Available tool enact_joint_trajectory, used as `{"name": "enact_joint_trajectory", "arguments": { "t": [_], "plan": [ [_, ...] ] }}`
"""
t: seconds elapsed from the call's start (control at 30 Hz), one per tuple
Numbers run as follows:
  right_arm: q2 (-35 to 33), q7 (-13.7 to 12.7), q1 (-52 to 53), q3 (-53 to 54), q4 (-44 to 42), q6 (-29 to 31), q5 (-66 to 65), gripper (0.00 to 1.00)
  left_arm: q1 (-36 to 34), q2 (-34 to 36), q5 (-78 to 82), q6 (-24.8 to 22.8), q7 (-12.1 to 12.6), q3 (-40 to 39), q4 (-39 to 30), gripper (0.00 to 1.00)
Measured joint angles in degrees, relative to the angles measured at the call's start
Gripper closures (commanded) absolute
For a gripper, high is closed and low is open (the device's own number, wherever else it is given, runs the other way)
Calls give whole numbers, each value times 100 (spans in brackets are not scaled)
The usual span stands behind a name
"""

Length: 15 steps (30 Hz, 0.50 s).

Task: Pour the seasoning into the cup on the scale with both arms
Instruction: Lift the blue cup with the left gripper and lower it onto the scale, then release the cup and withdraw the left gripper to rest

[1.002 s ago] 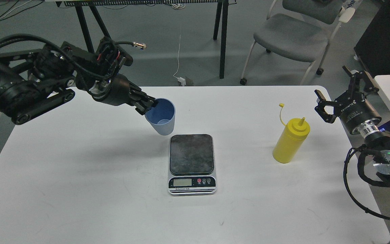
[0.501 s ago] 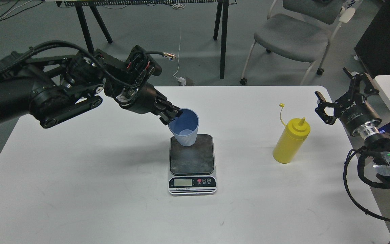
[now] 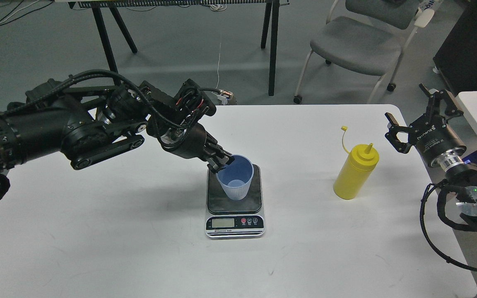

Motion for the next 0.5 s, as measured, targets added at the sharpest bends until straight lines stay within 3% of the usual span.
{"name": "enact_joint_trajectory", "arguments": {
  "t": [0.17,0.27,0.43,0.5],
  "plan": [
    [4,0,-4,0,0,0,0,0,85,-24,0,0,-1,1,39,94],
    [51,0,-4,0,0,0,-1,0,84,-4,-35,0,-1,-17,46,88],
    [126,0,3,-11,0,0,-2,0,58,16,-213,0,-1,-81,48,51],
    [149,0,4,-13,0,0,-3,0,35,26,-458,0,-1,-94,45,42]
  ]
}}
